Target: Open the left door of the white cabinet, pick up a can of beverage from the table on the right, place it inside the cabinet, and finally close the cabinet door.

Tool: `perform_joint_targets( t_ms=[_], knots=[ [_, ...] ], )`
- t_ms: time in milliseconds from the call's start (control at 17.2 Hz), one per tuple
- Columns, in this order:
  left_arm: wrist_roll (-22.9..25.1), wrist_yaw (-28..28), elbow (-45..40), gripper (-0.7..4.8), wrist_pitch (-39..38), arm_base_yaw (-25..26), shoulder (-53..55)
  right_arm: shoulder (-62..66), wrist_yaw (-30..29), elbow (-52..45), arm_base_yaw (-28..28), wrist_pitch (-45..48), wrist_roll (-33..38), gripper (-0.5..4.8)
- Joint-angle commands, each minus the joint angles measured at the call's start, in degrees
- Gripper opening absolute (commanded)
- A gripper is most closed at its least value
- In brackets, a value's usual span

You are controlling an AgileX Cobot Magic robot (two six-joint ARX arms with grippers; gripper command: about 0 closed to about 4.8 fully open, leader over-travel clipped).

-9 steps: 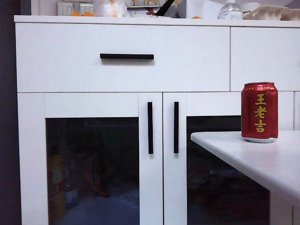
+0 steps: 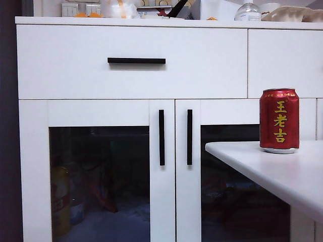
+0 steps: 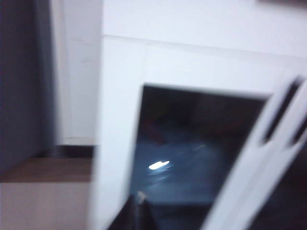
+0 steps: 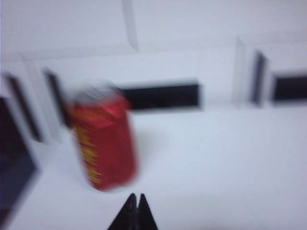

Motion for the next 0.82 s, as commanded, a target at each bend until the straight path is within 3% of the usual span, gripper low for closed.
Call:
perform_joint_targets(
  t_ms=[58, 116, 175, 349, 466, 640, 815],
  knots=[
    [-7.1, 6.95, 0.76, 2.63, 7.74, 0.07, 0.0, -0.04, -3.76, 6.51, 0.04, -0.9, 0.48, 0.14],
    [-7.1, 9.16, 1.99, 3.17, 7.98, 0.07, 0.0, -0.04, -3.85, 9.27, 0.04, -2.93, 0.26, 0.88],
    [-7.15, 10.38, 3.78, 3.44, 7.72, 0.04, 0.0, -0.04, -3.85, 12.81, 0.02, -4.87, -0.17, 1.98],
    [-9.75, 10.58, 10.29, 3.54, 7.61, 0.0, 0.04, -0.02, -5.31, 19.41, 0.0, -6.25, -1.7, 3.79],
    [-9.99, 10.62, 15.85, 4.37, 7.54, -0.98, 1.09, 1.95, -9.64, 24.79, 0.02, -6.32, -1.68, 3.8],
    [-11.93, 11.06, 20.94, 4.39, 7.72, -2.8, 5.4, 7.58, -9.99, 31.93, 0.0, -9.01, -1.68, 3.82],
    [-11.87, 11.78, 29.07, 4.39, 8.46, -6.56, 15.65, 17.38, -11.19, 42.53, 0.02, -8.92, -1.01, 4.79]
  ],
)
